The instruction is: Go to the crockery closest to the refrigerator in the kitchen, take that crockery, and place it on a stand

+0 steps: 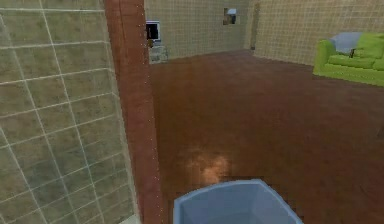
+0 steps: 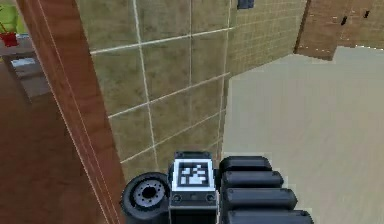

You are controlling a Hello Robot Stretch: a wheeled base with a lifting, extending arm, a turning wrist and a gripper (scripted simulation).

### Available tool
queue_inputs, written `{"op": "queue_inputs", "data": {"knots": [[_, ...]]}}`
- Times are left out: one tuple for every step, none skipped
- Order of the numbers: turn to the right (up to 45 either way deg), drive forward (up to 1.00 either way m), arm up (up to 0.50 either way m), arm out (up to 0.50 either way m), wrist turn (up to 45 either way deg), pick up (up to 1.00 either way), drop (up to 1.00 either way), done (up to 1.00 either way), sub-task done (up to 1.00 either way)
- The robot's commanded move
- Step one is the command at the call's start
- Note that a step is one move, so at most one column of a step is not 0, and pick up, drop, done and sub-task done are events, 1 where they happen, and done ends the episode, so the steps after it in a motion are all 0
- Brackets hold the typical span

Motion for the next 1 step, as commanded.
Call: {"op": "queue_inputs", "data": {"knots": [[9.0, 0.0, 0.0, 0.0, 0.0, 0.0, 0.0, 0.0, 0.0]]}}
